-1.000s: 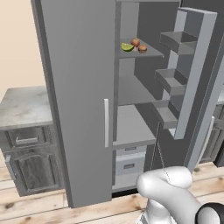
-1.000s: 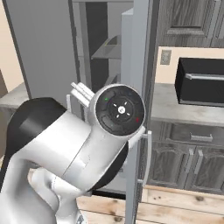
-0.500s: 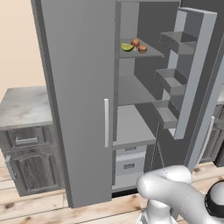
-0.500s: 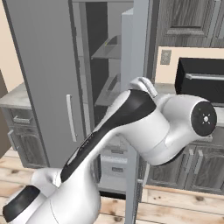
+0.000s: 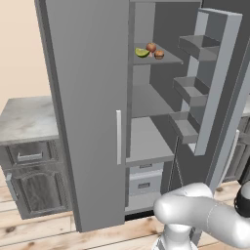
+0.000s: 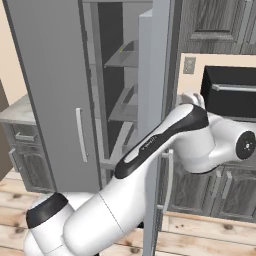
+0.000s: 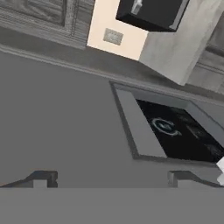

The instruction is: Take the tangerine and lemon wedge from the second highest rack and move them to the highest rack where the steak and peach are located, to maximize freezer space. Close the freezer door after rearranging.

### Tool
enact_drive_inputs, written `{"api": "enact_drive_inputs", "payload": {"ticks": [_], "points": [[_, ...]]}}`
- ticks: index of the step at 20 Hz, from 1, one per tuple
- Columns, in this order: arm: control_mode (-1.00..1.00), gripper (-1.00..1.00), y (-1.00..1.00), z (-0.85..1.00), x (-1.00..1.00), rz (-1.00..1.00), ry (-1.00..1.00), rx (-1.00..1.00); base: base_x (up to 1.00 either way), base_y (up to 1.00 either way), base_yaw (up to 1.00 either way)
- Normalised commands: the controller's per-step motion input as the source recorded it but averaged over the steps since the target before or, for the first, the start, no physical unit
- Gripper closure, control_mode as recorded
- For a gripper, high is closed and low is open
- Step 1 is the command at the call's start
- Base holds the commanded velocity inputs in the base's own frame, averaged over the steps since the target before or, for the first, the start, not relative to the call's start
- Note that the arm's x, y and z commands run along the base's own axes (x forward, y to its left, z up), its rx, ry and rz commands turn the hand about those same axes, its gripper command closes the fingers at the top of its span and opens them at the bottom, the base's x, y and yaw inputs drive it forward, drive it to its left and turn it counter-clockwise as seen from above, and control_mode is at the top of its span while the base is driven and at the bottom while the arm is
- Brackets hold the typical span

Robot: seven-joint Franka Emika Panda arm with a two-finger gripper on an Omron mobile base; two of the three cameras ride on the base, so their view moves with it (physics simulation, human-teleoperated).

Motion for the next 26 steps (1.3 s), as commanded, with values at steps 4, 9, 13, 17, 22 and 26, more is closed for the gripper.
{"api": "enact_drive_inputs", "payload": {"ticks": [4,9,13,17,22,26], "points": [[-1.00,-1.00,0.16,-0.14,1.00,-0.14,-0.03,0.10,0.00,0.00,0.00],[-1.00,-1.00,0.09,-0.08,0.97,-0.11,0.00,0.09,0.00,0.00,0.00],[-1.00,-1.00,0.28,0.00,0.34,-0.03,0.00,0.07,0.00,0.00,0.00],[-1.00,-1.00,0.67,0.00,0.00,0.00,0.00,0.01,0.00,0.00,0.00],[-1.00,-1.00,0.87,0.00,-0.03,0.00,0.00,0.00,0.00,0.00,0.00],[-1.00,-1.00,0.95,0.00,0.08,0.00,0.01,0.02,0.00,0.00,0.00]]}}
